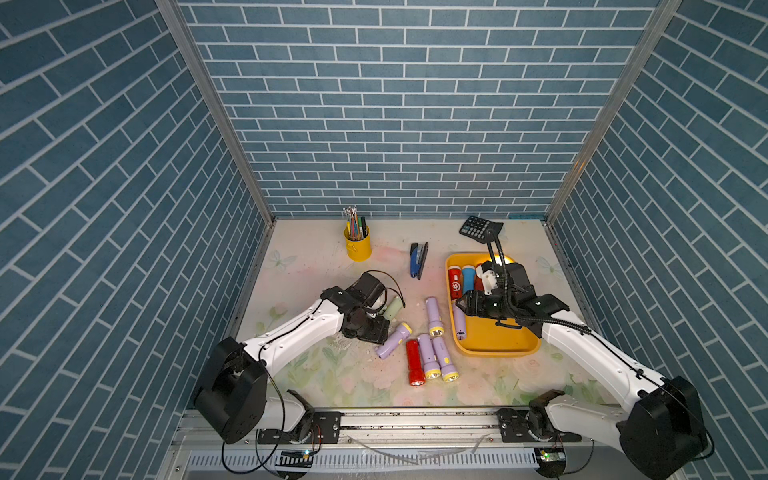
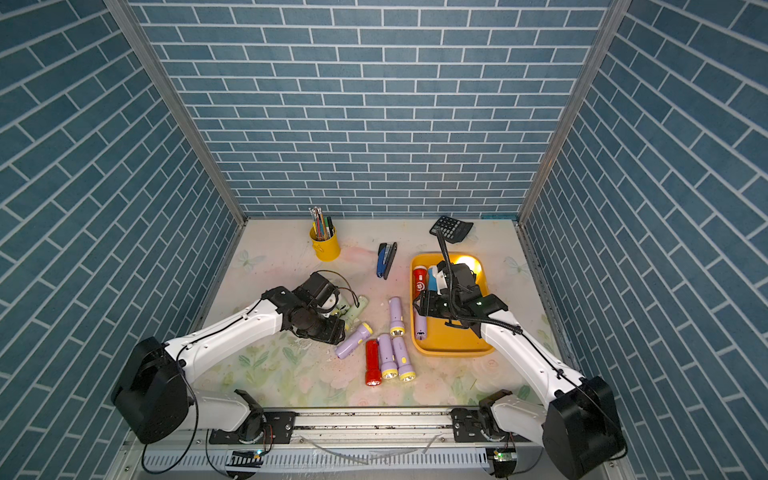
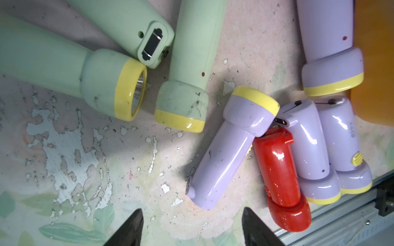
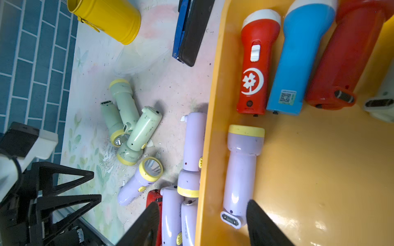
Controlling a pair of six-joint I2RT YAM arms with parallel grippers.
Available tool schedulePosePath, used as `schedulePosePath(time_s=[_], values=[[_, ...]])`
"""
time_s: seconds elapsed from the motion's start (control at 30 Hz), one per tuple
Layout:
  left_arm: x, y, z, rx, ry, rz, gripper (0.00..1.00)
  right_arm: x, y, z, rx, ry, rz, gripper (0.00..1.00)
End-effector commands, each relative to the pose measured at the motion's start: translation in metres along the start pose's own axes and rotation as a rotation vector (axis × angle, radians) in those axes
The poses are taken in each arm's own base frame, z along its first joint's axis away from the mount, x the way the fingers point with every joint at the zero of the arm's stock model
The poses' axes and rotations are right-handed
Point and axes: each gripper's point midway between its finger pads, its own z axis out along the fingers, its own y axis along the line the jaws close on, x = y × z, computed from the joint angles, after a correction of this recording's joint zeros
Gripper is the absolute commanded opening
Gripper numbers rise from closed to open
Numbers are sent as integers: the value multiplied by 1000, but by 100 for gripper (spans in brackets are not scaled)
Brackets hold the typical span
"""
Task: Put the flashlights into the storage boxes
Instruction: Pick up the flashlight from the center of the board.
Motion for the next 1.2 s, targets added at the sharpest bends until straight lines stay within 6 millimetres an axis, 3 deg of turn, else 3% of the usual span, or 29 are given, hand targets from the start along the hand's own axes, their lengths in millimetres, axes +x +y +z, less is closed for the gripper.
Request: schedulePosePath(time_s=[0.0, 0.27, 0.73, 0.93, 1.17], values=[[8, 8, 9, -56, 59, 69, 73, 6, -6, 0, 26, -6, -29, 65], [16, -11, 27, -15, 113, 178, 69, 7, -7, -2, 25, -25, -31, 65], [21, -21, 57, -48, 181, 278, 57, 12, -10, -10, 30, -50, -16, 64], [22, -28, 66, -49, 195, 301, 46, 15, -11, -15, 28, -66, -13, 63], [18, -29, 55, -57, 166, 288, 27, 9, -7, -22, 8, -115, -2, 62]])
